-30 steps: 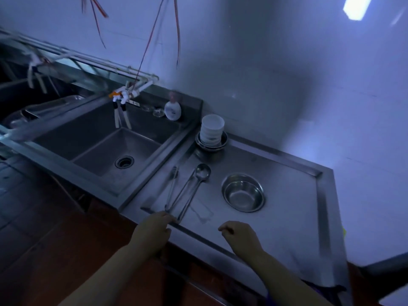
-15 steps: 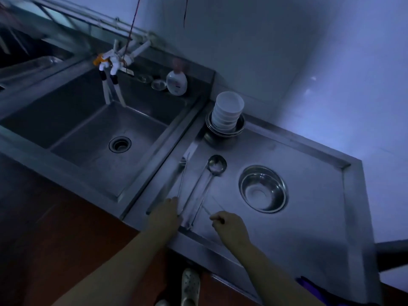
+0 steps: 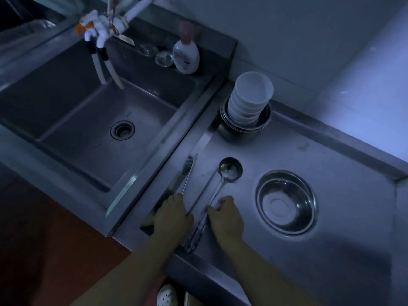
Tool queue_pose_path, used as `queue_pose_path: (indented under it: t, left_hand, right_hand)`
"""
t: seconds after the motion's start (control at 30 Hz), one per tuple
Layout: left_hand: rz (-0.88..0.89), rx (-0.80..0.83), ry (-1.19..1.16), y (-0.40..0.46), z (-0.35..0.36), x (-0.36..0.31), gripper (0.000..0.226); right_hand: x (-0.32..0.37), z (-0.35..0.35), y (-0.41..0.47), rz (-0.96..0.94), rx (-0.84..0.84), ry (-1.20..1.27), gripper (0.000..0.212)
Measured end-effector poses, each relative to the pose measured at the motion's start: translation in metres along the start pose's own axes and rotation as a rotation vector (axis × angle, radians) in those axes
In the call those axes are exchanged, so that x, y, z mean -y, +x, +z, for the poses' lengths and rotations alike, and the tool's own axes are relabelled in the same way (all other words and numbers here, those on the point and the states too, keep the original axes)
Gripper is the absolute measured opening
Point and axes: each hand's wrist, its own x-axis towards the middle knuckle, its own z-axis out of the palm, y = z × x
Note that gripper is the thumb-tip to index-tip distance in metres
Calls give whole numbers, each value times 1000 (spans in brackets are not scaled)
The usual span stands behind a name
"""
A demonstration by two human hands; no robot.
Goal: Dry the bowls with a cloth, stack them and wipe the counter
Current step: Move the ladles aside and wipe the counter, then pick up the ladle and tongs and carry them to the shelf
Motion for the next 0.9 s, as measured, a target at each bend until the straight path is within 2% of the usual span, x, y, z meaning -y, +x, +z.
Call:
queue_pose_path:
  t: [0.1, 0.23, 0.4, 0.5, 0.73, 0.9]
  left_hand:
    - [11, -89, -105, 1, -6, 7, 39]
    - [16, -134, -133, 3, -21, 22, 45]
    - [9, -238, -148, -2, -37, 41, 45]
    - [-38, -265, -189, -6, -41, 47, 49]
    - [-82, -280, -281, -16, -49, 44, 47]
    - [-127, -357, -355, -38, -69, 55, 43]
  right_hand:
    - [10, 9, 4, 52, -34, 66, 44]
    - [19, 21, 6, 50, -53, 90, 59]
    - [19, 19, 5, 116, -128, 185, 43]
    - [12, 8, 7, 113, -184, 221, 40]
    - [-7, -14, 6, 5, -234, 144, 29]
    - [17, -17, -5, -161, -225, 156, 28]
